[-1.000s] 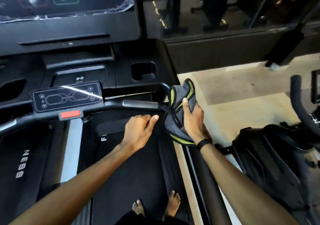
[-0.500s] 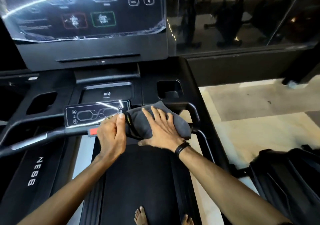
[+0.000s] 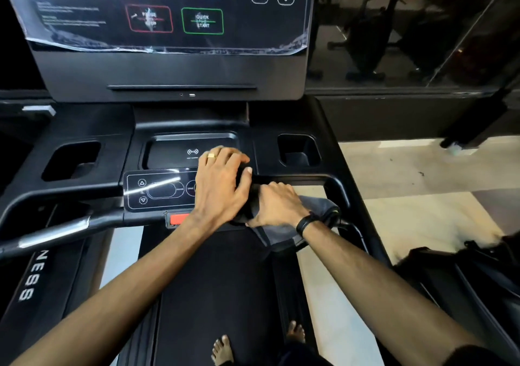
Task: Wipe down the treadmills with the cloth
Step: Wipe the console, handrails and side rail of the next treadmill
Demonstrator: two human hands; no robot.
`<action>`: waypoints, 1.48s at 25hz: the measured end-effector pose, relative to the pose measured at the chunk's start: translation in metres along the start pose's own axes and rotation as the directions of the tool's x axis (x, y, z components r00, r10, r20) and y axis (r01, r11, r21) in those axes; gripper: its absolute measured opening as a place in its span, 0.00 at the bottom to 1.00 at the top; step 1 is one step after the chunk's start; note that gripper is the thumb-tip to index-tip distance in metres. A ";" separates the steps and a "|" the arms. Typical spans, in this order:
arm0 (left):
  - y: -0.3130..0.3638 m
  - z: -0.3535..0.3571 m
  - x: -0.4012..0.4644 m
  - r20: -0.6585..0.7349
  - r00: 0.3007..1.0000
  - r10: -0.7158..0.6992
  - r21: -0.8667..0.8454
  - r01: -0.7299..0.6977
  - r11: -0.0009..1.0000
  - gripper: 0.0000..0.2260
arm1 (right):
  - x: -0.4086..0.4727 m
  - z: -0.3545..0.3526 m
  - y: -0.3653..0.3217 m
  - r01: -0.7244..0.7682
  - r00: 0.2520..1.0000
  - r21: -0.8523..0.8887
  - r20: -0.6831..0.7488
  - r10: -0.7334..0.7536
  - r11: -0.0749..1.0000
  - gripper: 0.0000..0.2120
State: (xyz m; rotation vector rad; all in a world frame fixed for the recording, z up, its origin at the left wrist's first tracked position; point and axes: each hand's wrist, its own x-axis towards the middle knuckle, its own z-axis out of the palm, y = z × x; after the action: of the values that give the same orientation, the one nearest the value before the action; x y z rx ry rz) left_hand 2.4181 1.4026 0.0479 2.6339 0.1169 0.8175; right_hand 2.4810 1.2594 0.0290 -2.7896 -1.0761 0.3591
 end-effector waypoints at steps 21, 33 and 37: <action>0.019 0.054 0.021 0.271 0.950 -0.154 0.356 0.049 0.933 0.25 | -0.012 -0.008 0.021 0.071 0.997 0.076 0.023 -0.073 0.995 0.21; 0.017 0.054 0.018 0.280 0.955 -0.096 0.384 -0.019 0.923 0.29 | -0.011 0.004 0.040 0.056 0.998 0.042 0.006 -0.057 0.998 0.26; 0.017 0.054 0.018 0.276 0.958 -0.078 0.387 -0.037 0.921 0.29 | -0.004 -0.005 0.049 0.038 0.988 0.139 0.145 -0.058 0.990 0.30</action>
State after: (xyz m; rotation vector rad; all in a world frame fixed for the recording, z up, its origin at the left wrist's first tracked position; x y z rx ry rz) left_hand 2.4629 1.3724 0.0228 3.0879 0.2518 0.4260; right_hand 2.5109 1.2210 0.0240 -2.6469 -1.1028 0.6198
